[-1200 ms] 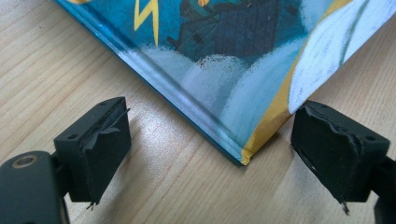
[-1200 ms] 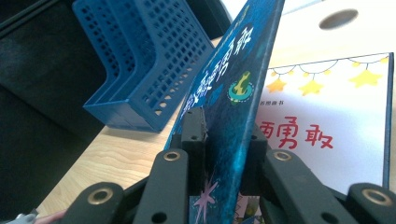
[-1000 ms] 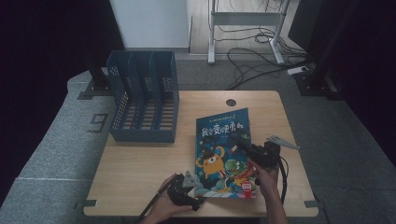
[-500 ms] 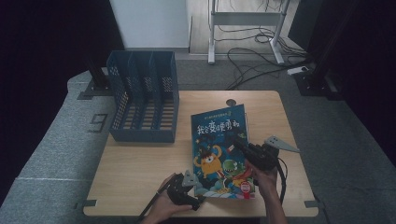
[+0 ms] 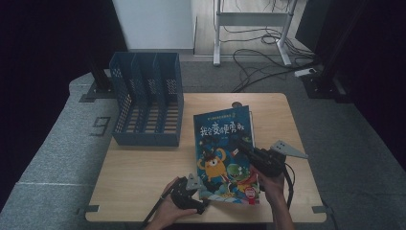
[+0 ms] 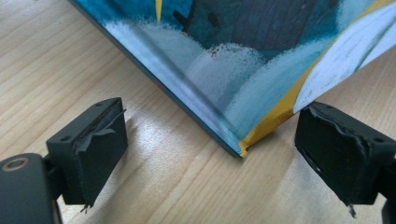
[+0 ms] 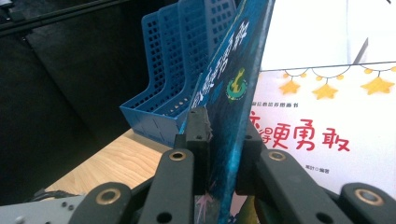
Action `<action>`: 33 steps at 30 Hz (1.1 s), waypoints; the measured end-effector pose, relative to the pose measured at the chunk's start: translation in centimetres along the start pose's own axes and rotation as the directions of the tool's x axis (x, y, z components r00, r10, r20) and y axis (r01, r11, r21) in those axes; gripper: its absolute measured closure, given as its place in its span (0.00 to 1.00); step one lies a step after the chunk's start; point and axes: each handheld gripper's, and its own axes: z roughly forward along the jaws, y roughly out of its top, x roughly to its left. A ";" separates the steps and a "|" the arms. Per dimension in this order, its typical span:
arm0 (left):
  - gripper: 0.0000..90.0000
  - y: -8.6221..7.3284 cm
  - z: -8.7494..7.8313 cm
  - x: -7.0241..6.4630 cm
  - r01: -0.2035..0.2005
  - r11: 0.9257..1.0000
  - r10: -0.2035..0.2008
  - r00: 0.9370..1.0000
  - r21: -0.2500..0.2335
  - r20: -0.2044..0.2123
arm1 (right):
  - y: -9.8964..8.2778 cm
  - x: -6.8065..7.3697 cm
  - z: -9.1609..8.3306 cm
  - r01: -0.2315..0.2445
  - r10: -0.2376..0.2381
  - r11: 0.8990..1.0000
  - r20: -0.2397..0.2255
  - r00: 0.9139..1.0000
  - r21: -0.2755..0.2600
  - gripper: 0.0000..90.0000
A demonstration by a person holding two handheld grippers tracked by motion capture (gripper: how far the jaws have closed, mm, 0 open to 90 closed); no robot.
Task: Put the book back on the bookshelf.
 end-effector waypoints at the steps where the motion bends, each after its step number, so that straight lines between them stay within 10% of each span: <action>1: 0.10 0.0 0.0 0.1 -0.001 1.000 0.001 1.000 0.002 -0.001 | 0.1 0.1 0.0 0.007 -0.007 1.000 -0.004 1.000 0.000 0.89; 33: 0.09 0.0 0.0 2.4 0.077 0.997 -0.078 0.992 -0.011 -0.096 | 1.0 3.3 -0.6 0.228 -0.227 0.973 -0.026 0.973 0.028 0.88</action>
